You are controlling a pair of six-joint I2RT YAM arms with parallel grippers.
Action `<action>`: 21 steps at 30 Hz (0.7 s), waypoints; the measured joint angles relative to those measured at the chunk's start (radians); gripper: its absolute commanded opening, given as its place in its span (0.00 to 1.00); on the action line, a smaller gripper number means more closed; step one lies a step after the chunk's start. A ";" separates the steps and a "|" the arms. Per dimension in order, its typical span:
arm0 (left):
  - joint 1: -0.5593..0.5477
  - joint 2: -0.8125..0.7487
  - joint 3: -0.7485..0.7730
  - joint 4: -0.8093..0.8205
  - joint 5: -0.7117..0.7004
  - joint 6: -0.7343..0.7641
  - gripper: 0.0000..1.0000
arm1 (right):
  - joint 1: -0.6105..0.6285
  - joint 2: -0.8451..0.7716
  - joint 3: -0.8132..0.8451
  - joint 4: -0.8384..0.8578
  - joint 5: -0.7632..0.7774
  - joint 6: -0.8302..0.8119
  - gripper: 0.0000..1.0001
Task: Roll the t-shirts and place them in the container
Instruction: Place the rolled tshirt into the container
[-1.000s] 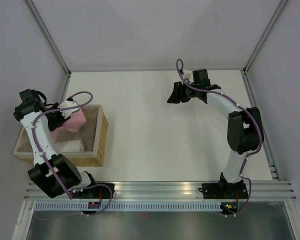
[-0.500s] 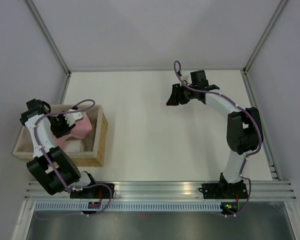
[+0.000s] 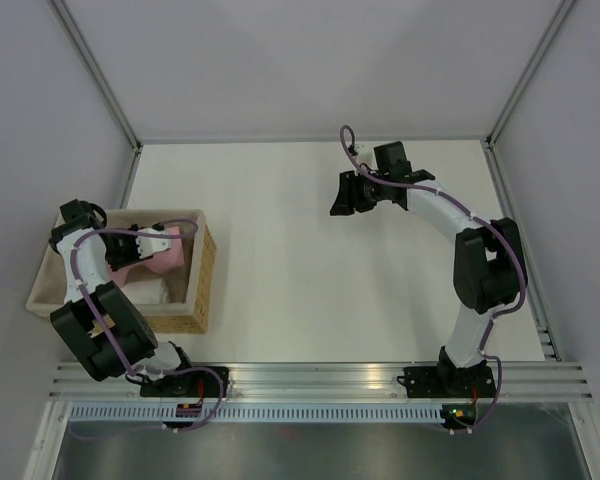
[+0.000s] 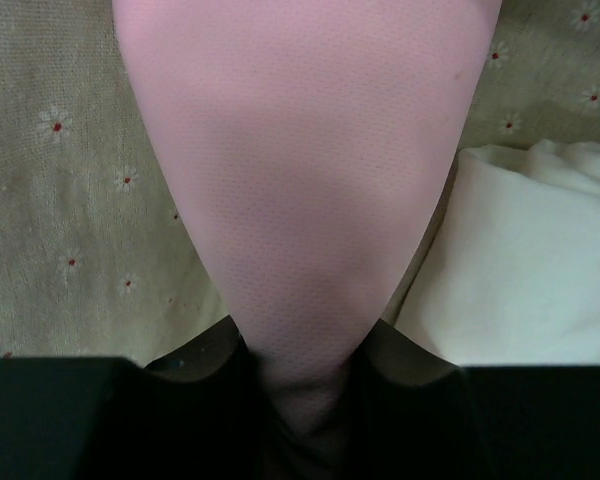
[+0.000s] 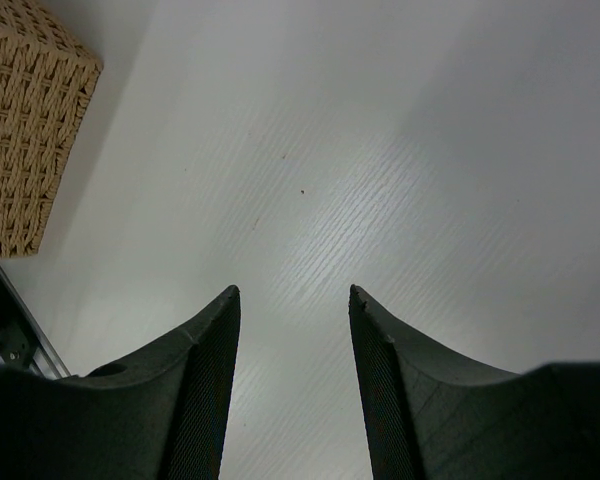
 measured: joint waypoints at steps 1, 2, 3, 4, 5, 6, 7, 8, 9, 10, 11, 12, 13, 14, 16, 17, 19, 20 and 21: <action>0.000 0.010 0.000 0.009 0.000 0.011 0.02 | 0.001 -0.002 0.000 -0.005 0.003 0.000 0.54; 0.000 0.018 0.000 0.015 0.000 0.019 0.02 | 0.003 -0.003 0.000 -0.010 0.008 -0.001 0.54; 0.000 0.027 0.000 0.022 0.000 0.027 0.02 | 0.005 -0.004 0.000 -0.013 0.013 -0.001 0.54; 0.000 0.035 0.000 0.029 0.000 0.034 0.02 | 0.005 -0.005 0.000 -0.014 0.015 -0.001 0.54; 0.000 0.043 0.000 0.037 0.000 0.040 0.02 | 0.006 -0.005 -0.002 -0.016 0.018 -0.002 0.54; 0.000 0.050 0.000 0.043 0.000 0.044 0.02 | 0.006 -0.007 -0.004 -0.019 0.021 -0.004 0.54; 0.000 0.056 0.000 0.051 0.000 0.048 0.02 | 0.006 -0.009 -0.006 -0.023 0.024 -0.005 0.54; -0.001 0.060 0.000 0.057 0.000 0.050 0.02 | 0.007 -0.011 -0.009 -0.028 0.027 -0.007 0.54; -0.002 0.065 0.000 0.063 0.000 0.052 0.02 | 0.007 -0.016 -0.013 -0.031 0.031 -0.008 0.54; -0.004 0.069 0.000 0.068 0.000 0.054 0.02 | 0.007 -0.019 -0.016 -0.036 0.034 -0.008 0.54; -0.004 0.071 0.001 0.071 0.000 0.055 0.02 | 0.007 -0.022 -0.017 -0.038 0.037 -0.008 0.54; -0.004 0.075 0.001 0.074 0.000 0.056 0.02 | 0.007 -0.024 -0.019 -0.039 0.040 -0.008 0.54; -0.005 0.078 0.001 0.079 0.000 0.056 0.02 | 0.009 -0.026 -0.021 -0.041 0.043 -0.008 0.54; -0.005 0.083 0.001 0.082 0.000 0.056 0.02 | 0.009 -0.029 -0.023 -0.041 0.045 -0.008 0.54; -0.005 0.093 0.002 0.087 0.000 0.059 0.02 | 0.011 -0.034 -0.027 -0.042 0.050 -0.008 0.54; -0.005 0.100 0.002 0.087 0.000 0.060 0.02 | 0.012 -0.035 -0.028 -0.045 0.052 -0.008 0.54; -0.005 0.111 0.002 0.088 0.000 0.062 0.02 | 0.014 -0.037 -0.028 -0.048 0.056 -0.008 0.54; -0.005 0.117 0.002 0.089 0.000 0.063 0.02 | 0.014 -0.039 -0.028 -0.050 0.060 -0.008 0.54; -0.005 0.122 0.003 0.089 0.000 0.063 0.02 | 0.014 -0.039 -0.028 -0.052 0.060 -0.008 0.54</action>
